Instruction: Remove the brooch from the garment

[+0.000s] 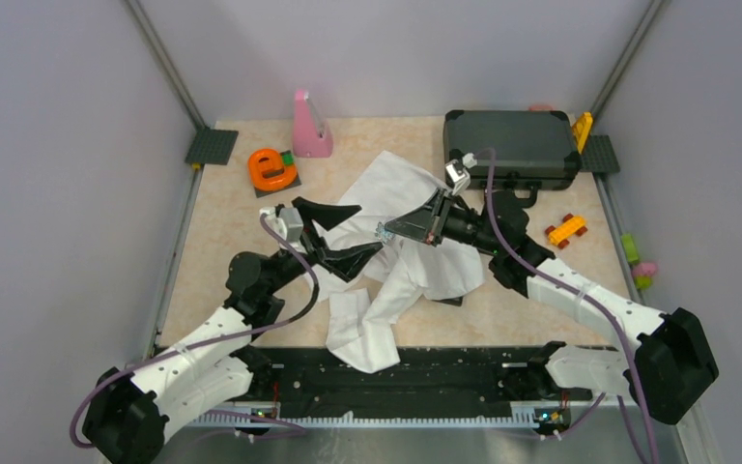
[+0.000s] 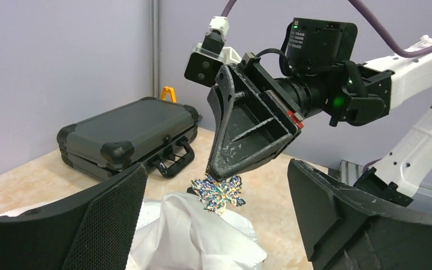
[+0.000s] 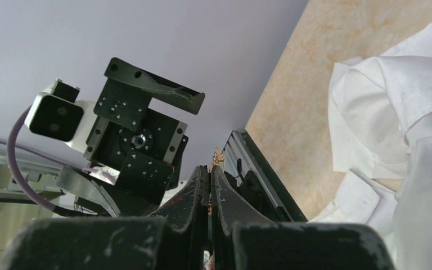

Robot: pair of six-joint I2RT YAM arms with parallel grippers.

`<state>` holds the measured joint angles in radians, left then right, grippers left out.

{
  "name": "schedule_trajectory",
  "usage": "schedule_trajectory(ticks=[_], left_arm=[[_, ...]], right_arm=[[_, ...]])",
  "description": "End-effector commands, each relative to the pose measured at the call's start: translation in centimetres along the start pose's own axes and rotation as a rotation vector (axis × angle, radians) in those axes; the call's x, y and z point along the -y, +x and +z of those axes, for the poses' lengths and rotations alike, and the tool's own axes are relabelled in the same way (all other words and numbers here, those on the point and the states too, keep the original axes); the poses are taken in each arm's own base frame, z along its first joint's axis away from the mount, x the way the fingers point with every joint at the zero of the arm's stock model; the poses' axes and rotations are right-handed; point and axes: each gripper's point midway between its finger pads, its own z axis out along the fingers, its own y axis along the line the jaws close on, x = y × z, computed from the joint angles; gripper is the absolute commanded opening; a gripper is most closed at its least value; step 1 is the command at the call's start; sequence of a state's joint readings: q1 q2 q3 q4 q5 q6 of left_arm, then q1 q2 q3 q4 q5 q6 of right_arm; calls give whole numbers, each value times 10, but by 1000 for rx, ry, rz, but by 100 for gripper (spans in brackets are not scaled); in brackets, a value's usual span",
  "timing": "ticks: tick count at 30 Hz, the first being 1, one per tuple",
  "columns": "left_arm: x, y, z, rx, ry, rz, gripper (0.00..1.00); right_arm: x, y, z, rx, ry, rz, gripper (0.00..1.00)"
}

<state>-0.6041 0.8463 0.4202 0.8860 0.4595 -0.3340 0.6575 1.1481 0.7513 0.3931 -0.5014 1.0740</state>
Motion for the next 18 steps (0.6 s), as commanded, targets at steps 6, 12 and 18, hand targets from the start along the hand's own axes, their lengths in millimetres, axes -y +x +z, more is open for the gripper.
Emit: schedule_trajectory(ticks=[6, 12, 18], left_arm=[[16, -12, 6, 51, 101, 172, 94], [18, 0, 12, 13, 150, 313, 86], [14, -1, 16, 9, 132, 310, 85]], right_arm=[[-32, -18, -4, 84, -111, 39, 0], [-38, -16, -3, 92, -117, 71, 0], [-48, -14, -4, 89, -125, 30, 0]])
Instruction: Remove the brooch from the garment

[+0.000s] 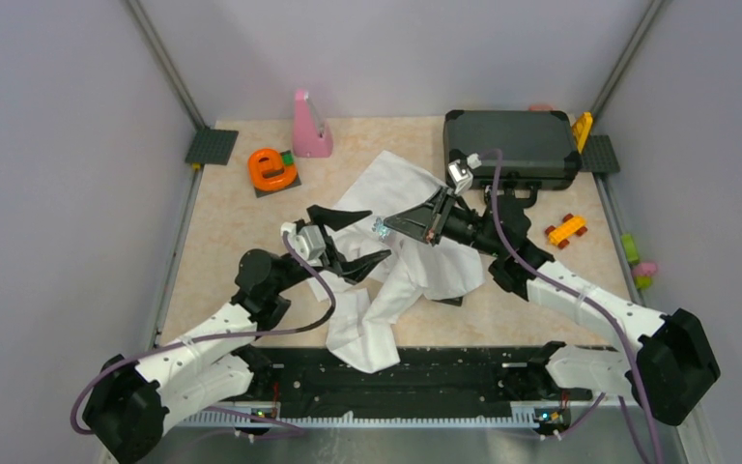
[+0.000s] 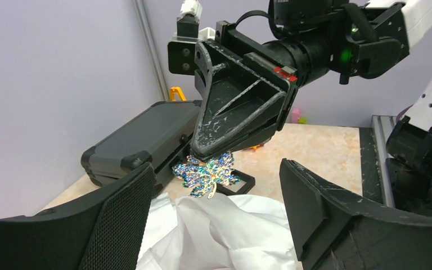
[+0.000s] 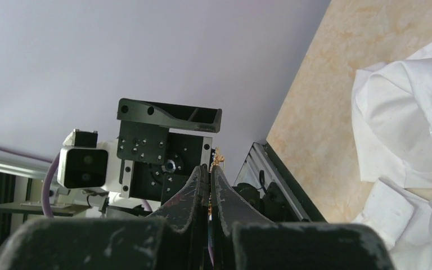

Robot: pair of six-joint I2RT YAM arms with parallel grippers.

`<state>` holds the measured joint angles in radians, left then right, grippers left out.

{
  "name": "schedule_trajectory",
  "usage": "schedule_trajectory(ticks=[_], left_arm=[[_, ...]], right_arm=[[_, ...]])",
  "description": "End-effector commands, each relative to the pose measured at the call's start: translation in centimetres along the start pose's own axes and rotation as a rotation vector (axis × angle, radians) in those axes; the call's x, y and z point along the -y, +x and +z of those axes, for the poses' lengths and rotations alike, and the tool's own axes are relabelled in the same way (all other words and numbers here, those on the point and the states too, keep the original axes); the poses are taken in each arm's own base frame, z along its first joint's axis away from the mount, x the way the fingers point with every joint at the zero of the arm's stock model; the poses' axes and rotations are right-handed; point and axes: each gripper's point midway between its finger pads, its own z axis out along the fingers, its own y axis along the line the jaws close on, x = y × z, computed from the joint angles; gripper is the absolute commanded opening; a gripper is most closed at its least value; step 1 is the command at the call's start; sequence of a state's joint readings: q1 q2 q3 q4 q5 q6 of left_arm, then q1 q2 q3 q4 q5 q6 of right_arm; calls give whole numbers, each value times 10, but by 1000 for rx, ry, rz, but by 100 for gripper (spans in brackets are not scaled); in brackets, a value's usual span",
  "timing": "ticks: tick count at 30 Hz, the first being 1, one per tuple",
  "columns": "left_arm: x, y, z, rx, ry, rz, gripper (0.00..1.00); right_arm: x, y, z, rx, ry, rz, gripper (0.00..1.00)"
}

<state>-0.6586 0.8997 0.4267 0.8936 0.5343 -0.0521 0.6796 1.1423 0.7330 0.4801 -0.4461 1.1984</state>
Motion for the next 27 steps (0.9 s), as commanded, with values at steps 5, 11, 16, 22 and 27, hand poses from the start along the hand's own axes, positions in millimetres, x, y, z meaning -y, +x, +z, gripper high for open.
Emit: schedule_trajectory(ticks=[5, 11, 16, 22, 27], left_arm=[[-5, -21, 10, 53, 3, 70, 84], [-3, -22, 13, 53, 22, 71, 75], [-3, -18, 15, 44, 33, 67, 62], [-3, -15, 15, 32, 38, 82, 59], [-3, -12, 14, 20, 38, 90, 54]], right_arm=[[-36, 1, -2, 9, -92, -57, 0], [-38, 6, 1, -7, -96, -47, 0], [-39, 8, 3, -16, -98, -38, 0], [-37, 8, 4, -12, -89, -25, 0], [-36, 8, 4, -9, -80, -7, 0]])
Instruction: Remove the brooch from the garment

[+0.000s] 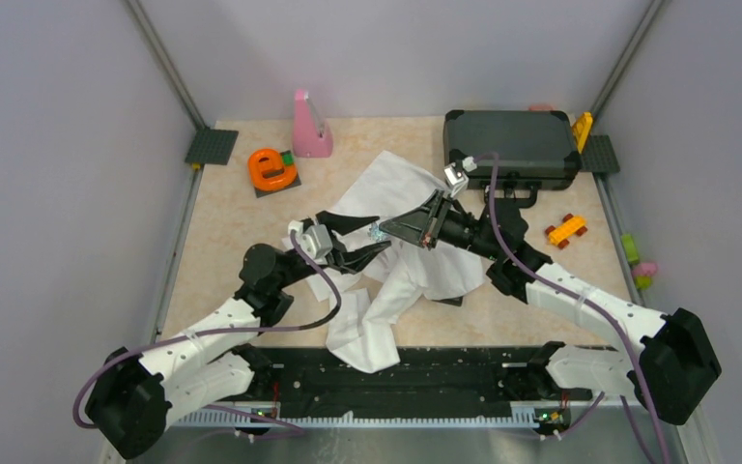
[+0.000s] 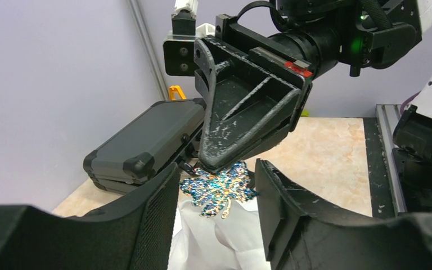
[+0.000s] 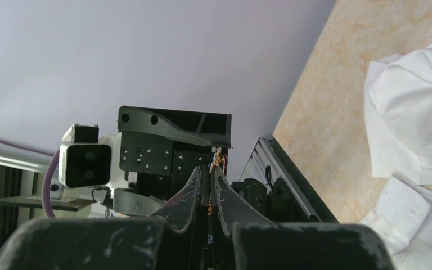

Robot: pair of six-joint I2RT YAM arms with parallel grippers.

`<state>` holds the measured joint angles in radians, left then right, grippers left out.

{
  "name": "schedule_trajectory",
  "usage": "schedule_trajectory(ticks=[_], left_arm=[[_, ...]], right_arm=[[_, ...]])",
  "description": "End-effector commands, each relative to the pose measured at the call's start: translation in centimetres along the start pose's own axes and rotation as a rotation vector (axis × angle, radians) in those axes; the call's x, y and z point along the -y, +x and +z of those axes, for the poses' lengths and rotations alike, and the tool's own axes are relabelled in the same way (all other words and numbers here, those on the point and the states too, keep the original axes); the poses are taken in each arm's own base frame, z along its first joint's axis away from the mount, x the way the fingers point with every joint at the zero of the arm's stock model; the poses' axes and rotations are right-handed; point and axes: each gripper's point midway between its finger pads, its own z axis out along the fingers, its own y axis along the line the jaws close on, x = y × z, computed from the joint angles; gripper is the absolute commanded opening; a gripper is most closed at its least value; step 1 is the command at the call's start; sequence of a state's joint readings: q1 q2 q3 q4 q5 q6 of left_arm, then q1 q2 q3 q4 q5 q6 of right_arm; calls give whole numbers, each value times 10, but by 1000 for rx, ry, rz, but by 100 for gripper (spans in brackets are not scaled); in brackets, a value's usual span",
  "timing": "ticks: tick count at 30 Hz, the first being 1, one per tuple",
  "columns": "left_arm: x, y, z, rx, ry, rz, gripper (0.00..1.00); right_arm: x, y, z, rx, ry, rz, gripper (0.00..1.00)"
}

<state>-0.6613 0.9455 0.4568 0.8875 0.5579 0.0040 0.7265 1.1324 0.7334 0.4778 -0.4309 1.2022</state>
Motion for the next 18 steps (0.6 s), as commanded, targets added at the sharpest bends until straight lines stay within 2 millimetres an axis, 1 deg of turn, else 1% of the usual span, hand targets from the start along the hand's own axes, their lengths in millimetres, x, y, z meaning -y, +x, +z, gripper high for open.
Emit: schedule_trajectory(ticks=[1, 3, 5, 6, 7, 8, 9, 11, 12, 13, 15, 18], left_arm=[[-2, -17, 6, 34, 10, 49, 46], [-3, -15, 6, 26, 6, 50, 38], [-3, -15, 6, 24, 8, 48, 35], [-2, -15, 6, 24, 10, 47, 34], [-2, -15, 6, 25, 12, 46, 33], [-2, -15, 5, 23, 10, 43, 32], [-2, -14, 5, 21, 8, 42, 32], [-3, -12, 3, 9, 0, 43, 32], [-4, -10, 1, -2, -9, 42, 32], [-5, -7, -1, -12, -20, 41, 32], [-7, -2, -6, -27, -53, 38, 32], [-14, 7, -16, -40, -126, 7, 33]], right_arm=[[-26, -5, 3, 17, -60, -9, 0], [-25, -4, 3, 12, -60, -8, 0], [-24, -3, 3, 10, -56, -5, 10], [-22, -2, 3, 7, -49, -2, 17], [-19, -3, 2, 9, -34, 0, 28], [-17, -3, 1, 13, -22, -12, 36], [-14, -3, 0, 13, -9, -30, 43], [-5, -6, -7, 30, 52, -64, 60], [0, -7, -12, 39, 85, -94, 64], [9, -8, -17, 48, 130, -135, 65], [33, -11, -32, 71, 259, -210, 65], [84, -8, -62, 46, 504, -317, 65]])
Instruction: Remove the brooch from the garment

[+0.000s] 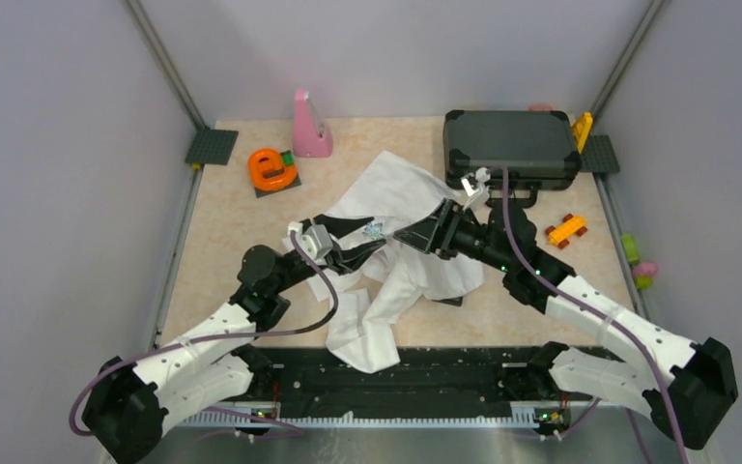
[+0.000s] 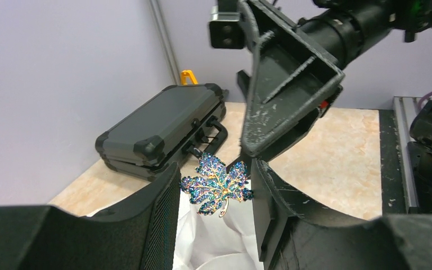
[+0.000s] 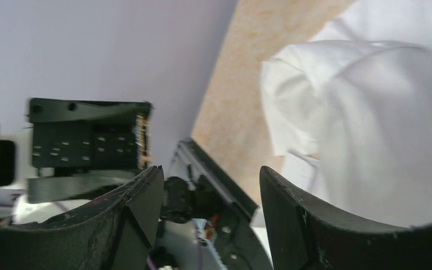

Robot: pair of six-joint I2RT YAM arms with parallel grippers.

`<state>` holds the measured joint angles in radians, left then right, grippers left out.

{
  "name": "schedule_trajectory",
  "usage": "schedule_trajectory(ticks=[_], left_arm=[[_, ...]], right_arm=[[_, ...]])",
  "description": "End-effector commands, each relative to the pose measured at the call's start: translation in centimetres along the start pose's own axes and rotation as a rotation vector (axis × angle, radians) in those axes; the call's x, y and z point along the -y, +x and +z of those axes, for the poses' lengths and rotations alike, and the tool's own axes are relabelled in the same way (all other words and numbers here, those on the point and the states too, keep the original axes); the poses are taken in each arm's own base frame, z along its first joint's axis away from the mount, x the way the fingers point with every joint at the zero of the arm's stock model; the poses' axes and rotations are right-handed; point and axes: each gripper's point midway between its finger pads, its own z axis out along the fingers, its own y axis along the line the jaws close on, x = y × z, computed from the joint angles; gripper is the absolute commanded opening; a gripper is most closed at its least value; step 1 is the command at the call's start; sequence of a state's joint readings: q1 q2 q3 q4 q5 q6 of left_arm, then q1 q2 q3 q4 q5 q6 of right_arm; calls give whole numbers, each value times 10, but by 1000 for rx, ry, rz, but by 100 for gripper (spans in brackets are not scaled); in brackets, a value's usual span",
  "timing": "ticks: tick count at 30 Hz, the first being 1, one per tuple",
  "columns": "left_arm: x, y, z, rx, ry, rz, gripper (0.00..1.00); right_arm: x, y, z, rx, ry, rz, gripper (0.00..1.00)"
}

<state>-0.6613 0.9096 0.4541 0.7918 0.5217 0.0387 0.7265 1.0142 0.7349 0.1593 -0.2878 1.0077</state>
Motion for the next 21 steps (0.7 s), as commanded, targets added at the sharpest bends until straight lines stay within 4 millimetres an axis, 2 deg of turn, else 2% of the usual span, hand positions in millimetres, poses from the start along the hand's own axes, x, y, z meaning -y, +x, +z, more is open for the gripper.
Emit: schedule_trajectory(ticks=[1, 3, 5, 8, 10, 12, 13, 15, 17, 18, 19, 21], left_arm=[[-11, 1, -12, 9, -105, -4, 33], [-12, 7, -17, -3, -130, -14, 32], [-13, 13, -23, -22, -154, -29, 33], [-17, 16, -30, -30, -192, -20, 32], [-22, 13, -36, -30, -238, -19, 32], [-30, 14, -44, -39, -304, -33, 32], [-33, 14, -48, -40, -331, -42, 32], [-35, 17, -54, -40, -361, -48, 32], [-36, 21, -59, -45, -378, -49, 32], [-36, 24, -61, -50, -386, -50, 31], [-36, 24, -63, -51, -389, -50, 31], [-36, 25, -65, -57, -395, -52, 31]], right_arm=[[68, 4, -30, -17, 338, -228, 65], [91, 18, -37, -95, 406, -283, 67], [105, 33, -37, -179, 424, -327, 69], [117, 34, -23, -222, 463, -394, 71], [120, 26, -6, -217, 474, -432, 72], [119, 16, 21, -204, 457, -462, 71], [126, 12, 39, -208, 473, -467, 68], [126, -3, 79, -196, 470, -490, 54], [113, -26, 123, -168, 437, -518, 33], [98, -43, 144, -137, 414, -540, 25], [83, -58, 164, -108, 384, -558, 22], [30, -101, 195, -10, 291, -619, 20]])
